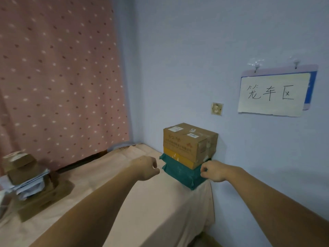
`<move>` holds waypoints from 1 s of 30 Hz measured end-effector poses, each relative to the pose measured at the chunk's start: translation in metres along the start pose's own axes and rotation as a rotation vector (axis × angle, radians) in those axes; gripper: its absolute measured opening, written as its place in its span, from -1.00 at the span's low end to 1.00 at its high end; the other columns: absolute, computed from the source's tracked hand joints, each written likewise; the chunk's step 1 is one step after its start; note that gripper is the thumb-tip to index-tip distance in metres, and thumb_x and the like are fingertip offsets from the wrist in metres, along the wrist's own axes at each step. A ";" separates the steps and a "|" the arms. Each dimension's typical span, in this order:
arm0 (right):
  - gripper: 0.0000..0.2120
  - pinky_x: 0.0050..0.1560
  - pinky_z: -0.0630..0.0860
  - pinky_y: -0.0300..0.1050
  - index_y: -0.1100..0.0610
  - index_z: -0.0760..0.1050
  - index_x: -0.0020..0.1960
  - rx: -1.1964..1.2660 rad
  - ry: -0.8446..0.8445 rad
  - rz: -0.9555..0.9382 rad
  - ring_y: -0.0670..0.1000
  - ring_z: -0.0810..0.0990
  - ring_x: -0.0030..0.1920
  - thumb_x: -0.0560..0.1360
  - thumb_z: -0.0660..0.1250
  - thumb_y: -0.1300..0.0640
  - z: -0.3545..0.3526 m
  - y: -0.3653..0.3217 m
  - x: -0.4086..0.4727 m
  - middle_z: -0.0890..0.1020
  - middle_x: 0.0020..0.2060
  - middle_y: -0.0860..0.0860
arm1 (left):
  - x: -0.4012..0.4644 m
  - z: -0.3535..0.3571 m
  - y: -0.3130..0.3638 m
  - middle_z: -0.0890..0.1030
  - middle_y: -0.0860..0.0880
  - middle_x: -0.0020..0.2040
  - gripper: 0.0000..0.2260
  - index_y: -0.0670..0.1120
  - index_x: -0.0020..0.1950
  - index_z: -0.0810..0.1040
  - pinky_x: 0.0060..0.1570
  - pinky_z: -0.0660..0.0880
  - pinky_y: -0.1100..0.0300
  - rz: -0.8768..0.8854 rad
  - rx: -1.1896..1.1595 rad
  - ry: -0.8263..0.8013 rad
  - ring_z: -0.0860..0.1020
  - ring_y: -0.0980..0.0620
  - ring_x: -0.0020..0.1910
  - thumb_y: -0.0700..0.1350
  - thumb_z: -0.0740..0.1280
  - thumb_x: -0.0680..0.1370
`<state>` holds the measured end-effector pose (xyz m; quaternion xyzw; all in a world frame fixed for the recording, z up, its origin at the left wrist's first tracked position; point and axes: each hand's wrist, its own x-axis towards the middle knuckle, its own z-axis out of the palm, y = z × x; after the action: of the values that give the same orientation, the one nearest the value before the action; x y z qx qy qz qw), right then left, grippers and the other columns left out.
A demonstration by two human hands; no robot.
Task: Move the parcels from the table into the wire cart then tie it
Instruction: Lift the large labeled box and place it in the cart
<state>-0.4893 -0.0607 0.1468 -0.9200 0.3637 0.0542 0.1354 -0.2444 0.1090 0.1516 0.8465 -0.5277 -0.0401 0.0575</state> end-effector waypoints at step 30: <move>-0.41 0.18 0.53 0.10 0.17 0.32 0.44 0.272 0.536 0.609 0.23 0.51 0.27 0.58 0.33 -0.18 -0.069 0.123 0.350 0.42 0.33 0.18 | 0.496 0.041 -0.037 0.47 -0.01 0.18 -0.38 0.01 0.29 0.42 0.08 0.55 -0.08 0.075 -0.291 0.251 0.50 -0.04 0.13 0.45 0.14 0.47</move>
<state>-0.3176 -0.3959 0.1177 -0.7260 0.6450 -0.1977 0.1339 0.0011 -0.3226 0.1020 0.8074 -0.5363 -0.0079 0.2458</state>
